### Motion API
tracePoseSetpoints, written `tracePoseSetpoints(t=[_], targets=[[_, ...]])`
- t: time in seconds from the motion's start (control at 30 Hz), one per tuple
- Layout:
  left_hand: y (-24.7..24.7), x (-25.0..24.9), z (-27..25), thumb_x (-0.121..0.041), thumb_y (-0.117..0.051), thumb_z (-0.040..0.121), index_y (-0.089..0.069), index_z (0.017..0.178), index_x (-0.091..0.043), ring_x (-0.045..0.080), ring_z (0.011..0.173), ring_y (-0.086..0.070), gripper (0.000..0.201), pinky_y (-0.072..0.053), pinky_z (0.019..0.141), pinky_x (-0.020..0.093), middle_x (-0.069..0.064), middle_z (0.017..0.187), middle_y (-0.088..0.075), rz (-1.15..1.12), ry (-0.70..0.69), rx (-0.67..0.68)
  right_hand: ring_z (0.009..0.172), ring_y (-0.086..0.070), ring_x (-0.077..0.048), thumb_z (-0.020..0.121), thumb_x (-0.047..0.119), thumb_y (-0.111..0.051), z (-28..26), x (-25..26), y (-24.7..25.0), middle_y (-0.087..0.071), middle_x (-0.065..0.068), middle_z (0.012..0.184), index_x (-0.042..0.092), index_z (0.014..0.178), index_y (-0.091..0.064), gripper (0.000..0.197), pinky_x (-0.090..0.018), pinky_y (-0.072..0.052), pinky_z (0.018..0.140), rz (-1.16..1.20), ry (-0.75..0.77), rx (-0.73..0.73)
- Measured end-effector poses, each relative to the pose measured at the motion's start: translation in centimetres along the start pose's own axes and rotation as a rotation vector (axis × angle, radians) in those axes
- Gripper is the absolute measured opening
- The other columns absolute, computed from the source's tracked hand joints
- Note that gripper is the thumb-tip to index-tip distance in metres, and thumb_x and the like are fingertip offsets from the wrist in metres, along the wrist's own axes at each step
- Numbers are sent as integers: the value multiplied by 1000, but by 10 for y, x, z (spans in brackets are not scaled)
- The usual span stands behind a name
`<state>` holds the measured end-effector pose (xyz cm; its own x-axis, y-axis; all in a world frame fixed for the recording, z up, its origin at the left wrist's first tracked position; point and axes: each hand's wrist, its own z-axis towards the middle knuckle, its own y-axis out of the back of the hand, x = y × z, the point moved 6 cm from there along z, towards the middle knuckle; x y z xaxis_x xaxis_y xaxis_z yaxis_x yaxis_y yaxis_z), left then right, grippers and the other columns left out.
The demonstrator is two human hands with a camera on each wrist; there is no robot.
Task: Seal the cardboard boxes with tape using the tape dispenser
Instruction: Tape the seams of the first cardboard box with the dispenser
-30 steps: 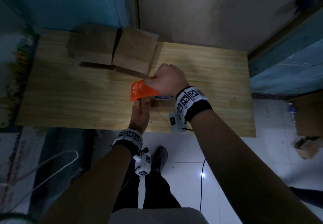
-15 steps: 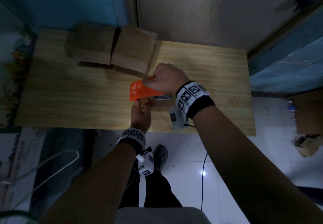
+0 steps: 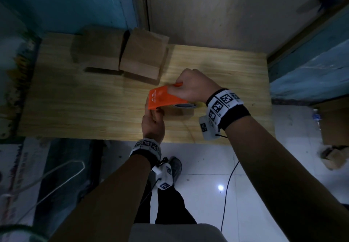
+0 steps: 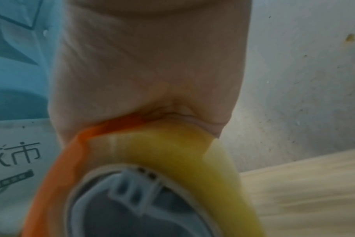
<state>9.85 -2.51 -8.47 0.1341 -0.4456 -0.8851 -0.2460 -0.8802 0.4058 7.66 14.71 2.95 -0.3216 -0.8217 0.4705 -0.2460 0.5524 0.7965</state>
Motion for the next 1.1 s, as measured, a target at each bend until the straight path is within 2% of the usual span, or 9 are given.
tracePoseSetpoints(t=[0.07, 0.17, 0.23, 0.3, 0.43, 0.57, 0.7, 0.8, 1.1], targets=[[0, 0, 0, -28, -37, 104, -36, 148, -30, 10, 72, -57, 45, -44, 73, 28, -9, 83, -61, 11, -7, 8, 50, -40, -11, 86, 54, -56, -3, -3, 1, -40, -5, 49, 15, 48, -40, 56, -31, -33, 53, 4, 7, -23], [1, -3, -2, -31, -35, 104, -29, 151, -34, 19, 81, -62, 47, -49, 77, 33, -3, 90, -65, 16, -10, 29, 48, -42, -12, 84, 55, -56, -7, -6, 2, -41, -5, 48, 16, 47, -41, 56, -30, -33, 51, 11, 4, -39], [0, -3, -2, -36, -35, 104, -26, 152, -38, 23, 94, -64, 49, -49, 83, 33, 6, 109, -68, 12, 38, 50, 47, -44, -14, 82, 57, -56, -9, -9, 4, -44, -6, 50, 15, 47, -43, 56, -30, -36, 49, 9, -7, -38], [0, -4, -3, -39, -35, 103, -24, 152, -40, 21, 107, -61, 49, -44, 88, 28, 6, 129, -62, -1, 82, 67, 47, -45, -15, 80, 59, -55, -10, -10, 6, -46, -6, 52, 16, 47, -44, 55, -29, -37, 50, 14, -15, -33], [0, -9, -4, -39, -36, 104, -25, 152, -37, 25, 125, -54, 50, -36, 93, 23, 0, 142, -53, -12, 91, 60, 47, -50, -18, 79, 59, -56, -11, -14, 8, -48, -4, 51, 16, 49, -50, 54, -32, -41, 48, 11, -22, -23], [0, -11, -4, -36, -39, 103, -26, 153, -35, 26, 128, -51, 51, -33, 95, 23, 1, 144, -51, 1, 104, 53, 48, -52, -19, 77, 61, -54, -14, -23, 12, -51, -5, 52, 14, 52, -54, 54, -35, -47, 52, 16, -37, -18], [0, -11, -4, -33, -40, 103, -26, 153, -36, 16, 116, -56, 51, -38, 92, 23, 1, 138, -56, 23, 100, 50, 53, -59, -22, 77, 61, -54, -18, -30, 12, -57, -8, 54, 8, 57, -60, 57, -39, -54, 55, 31, -57, -19], [-1, -11, -4, -33, -38, 104, -26, 153, -36, 23, 116, -58, 50, -39, 89, 23, 2, 136, -59, 36, 99, 50, 56, -65, -22, 79, 61, -56, -20, -34, 13, -66, -10, 60, 7, 65, -68, 57, -39, -57, 57, 24, -62, -30], [-2, -9, -3, -31, -38, 104, -26, 153, -35, 29, 115, -59, 50, -38, 89, 26, 6, 134, -60, 81, 76, 56, 58, -58, -13, 86, 57, -59, -33, -47, 19, -66, -11, 65, 9, 66, -68, 53, -33, -53, 56, 21, -98, -25]])
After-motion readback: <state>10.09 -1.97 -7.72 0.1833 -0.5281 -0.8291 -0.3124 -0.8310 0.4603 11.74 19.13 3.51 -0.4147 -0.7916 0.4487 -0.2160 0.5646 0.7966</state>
